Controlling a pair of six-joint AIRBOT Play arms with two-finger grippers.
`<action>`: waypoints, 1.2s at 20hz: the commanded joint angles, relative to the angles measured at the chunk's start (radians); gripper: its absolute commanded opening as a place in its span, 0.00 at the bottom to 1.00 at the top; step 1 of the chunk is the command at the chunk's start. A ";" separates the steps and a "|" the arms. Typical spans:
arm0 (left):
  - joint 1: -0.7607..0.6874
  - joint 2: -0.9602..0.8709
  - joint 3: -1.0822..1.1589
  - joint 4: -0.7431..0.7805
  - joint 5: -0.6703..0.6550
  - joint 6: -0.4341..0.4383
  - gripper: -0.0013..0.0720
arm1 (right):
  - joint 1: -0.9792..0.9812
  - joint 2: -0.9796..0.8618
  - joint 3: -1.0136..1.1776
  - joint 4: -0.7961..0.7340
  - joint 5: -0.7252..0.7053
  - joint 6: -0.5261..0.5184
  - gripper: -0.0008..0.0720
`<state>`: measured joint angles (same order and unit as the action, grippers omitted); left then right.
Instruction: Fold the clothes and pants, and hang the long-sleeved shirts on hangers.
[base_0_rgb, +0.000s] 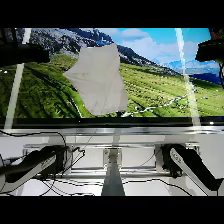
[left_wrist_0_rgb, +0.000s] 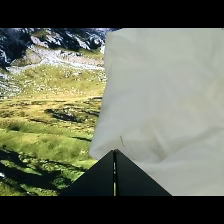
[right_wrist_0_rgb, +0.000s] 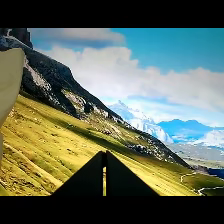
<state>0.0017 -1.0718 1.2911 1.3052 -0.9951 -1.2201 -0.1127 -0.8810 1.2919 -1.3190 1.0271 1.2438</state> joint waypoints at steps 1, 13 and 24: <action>0.000 0.000 0.001 -0.001 0.002 0.000 0.04 | 0.001 0.000 0.000 0.016 -0.034 0.002 0.03; 0.000 -0.061 0.001 -0.087 0.016 -0.014 0.04 | 0.011 -0.043 -0.499 0.460 0.321 0.177 0.03; -0.002 -0.087 0.001 -0.087 0.016 -0.014 0.93 | 0.429 -0.229 -0.738 0.645 -0.268 0.344 0.80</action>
<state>-0.0002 -1.1519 1.2911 1.2182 -0.9791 -1.2346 0.2646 -1.0153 0.5728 -0.7109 0.8871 1.5352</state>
